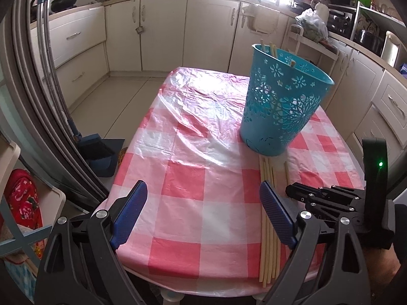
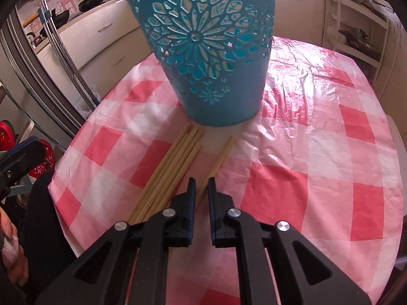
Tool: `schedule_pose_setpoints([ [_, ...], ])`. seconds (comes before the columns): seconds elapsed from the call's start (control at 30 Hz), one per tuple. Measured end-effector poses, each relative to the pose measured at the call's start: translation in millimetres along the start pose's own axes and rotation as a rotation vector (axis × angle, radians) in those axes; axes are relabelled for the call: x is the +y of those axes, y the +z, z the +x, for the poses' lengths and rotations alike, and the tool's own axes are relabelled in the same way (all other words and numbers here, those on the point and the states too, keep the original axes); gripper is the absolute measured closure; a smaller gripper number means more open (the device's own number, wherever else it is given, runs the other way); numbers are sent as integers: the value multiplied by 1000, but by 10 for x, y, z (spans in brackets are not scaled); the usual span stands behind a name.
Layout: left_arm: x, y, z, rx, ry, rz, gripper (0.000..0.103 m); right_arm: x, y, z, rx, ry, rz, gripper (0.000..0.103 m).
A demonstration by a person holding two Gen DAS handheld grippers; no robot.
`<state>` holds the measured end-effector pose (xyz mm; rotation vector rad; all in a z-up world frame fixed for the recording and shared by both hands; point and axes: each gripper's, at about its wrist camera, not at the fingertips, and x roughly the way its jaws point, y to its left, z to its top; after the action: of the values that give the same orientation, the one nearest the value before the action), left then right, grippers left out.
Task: Organize utensils
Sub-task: 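Move both tools back down to the chopstick bundle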
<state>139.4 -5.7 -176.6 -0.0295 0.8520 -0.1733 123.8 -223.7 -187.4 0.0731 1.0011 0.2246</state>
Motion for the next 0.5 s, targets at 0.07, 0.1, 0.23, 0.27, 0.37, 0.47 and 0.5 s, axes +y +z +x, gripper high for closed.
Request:
schedule_pose_setpoints([
  [0.07,-89,2,88,14,1,29,17,-64,-16,-16,-5,-7,17,94],
  [0.1,-133,9,147,24,-2,39,17,-110,-15,-14,-9,2,44,94],
  [0.23,-269,59,385,64,-5,60,17,-109,20,25,-21,-2,69,94],
  [0.27,-310,70,459,78,-7,72,17,-89,21,26,-18,-6,53,94],
  [0.37,-426,76,653,110,10,126,17,-99,21,4,8,2,24,94],
  [0.47,-490,70,811,144,24,157,17,-177,2,-23,15,11,31,94],
  [0.5,-508,65,846,150,27,163,17,-222,-11,-33,9,19,45,94],
])
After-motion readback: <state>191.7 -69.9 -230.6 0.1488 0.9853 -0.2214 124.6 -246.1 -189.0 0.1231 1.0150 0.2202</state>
